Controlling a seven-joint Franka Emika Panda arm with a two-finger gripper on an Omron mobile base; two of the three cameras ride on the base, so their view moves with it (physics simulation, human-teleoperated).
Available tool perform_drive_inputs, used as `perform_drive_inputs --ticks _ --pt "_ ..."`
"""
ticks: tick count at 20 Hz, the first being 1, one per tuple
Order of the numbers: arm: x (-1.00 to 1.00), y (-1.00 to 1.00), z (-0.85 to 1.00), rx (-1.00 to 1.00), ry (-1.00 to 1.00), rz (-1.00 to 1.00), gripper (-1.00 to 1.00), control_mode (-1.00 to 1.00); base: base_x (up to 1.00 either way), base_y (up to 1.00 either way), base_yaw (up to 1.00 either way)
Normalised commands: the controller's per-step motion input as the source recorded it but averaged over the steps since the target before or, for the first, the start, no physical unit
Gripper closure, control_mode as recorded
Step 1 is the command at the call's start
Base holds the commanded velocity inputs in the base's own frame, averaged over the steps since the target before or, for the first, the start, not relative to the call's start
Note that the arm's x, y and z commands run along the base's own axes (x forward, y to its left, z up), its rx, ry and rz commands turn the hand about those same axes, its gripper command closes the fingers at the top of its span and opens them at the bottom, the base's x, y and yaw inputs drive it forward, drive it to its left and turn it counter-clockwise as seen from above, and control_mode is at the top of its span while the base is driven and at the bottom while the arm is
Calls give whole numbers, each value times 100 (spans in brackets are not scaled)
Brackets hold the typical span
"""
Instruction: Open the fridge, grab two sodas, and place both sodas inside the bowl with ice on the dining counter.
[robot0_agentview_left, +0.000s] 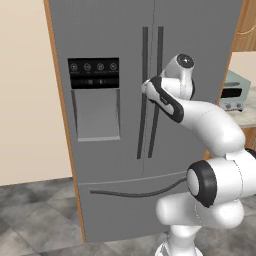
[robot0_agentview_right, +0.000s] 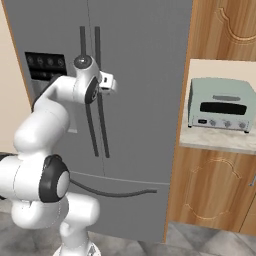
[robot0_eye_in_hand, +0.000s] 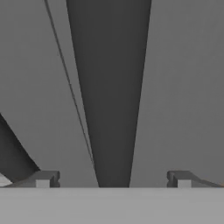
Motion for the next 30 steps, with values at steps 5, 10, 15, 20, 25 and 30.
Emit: perform_drive_inputs --ticks 5,10,15,20,25,30 --pt "35 0 -9 0 -7 0 -100 -100 0 0 0" --pt "35 0 -10 0 -3 0 -100 -100 0 0 0" --pt "37 1 -9 0 0 0 100 -100 0 0 0" --pt "2 3 -9 -3 5 0 100 -100 0 0 0" --pt "-36 -22 0 0 5 0 100 -100 0 0 0" --pt "-97 -53 6 0 0 0 100 -100 0 0 0"
